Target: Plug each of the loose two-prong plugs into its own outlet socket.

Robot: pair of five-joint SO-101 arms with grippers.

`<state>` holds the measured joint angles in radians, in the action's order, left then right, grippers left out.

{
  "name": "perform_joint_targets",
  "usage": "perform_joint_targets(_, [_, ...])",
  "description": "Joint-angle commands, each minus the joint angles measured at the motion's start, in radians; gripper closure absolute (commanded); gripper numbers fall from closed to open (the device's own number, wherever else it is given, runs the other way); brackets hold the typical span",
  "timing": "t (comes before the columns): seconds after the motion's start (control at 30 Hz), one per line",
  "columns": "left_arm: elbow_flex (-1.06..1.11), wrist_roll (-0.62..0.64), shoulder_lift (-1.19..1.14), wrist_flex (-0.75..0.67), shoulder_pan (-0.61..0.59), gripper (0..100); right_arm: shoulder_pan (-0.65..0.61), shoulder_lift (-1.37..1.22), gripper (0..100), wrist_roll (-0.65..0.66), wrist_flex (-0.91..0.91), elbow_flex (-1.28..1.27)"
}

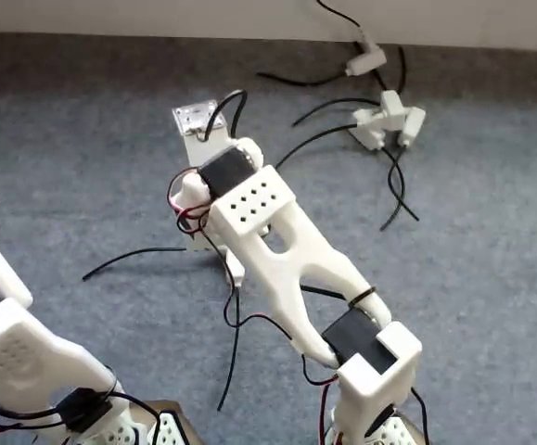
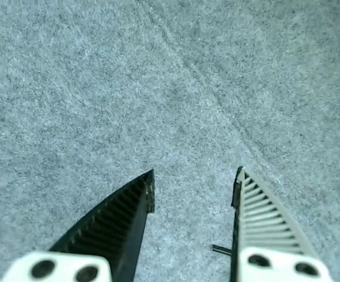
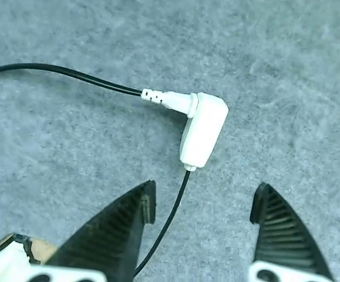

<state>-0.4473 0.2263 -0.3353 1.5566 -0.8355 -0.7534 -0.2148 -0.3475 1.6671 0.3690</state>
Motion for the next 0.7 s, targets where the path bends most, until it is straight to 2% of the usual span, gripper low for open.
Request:
perform_joint_targets(0.0, [-0.005,-0.003,0.010,-0.009,0.025,77,-0.004,0.065,73.6,-0.012,-0.213,-0.240])
perform_joint_targets(0.2, [-0.005,-0.003,0.010,-0.009,0.024,77,0.038,0.065,73.6,-0.146,-0.585,-0.512])
perform_joint_targets(0.4, [-0.005,-0.003,0.008,-0.008,0.024,77,0.091,0.064,74.8,-0.201,-0.737,-0.613])
perform_joint_targets(0.47, [-0.005,-0.003,0.008,-0.008,0.024,77,0.091,0.059,78.9,-0.210,-0.754,-0.628])
perform_joint_targets(0.67, [-0.005,-0.003,0.008,-0.008,0.022,77,0.091,0.059,99.7,-0.210,-0.759,-0.628])
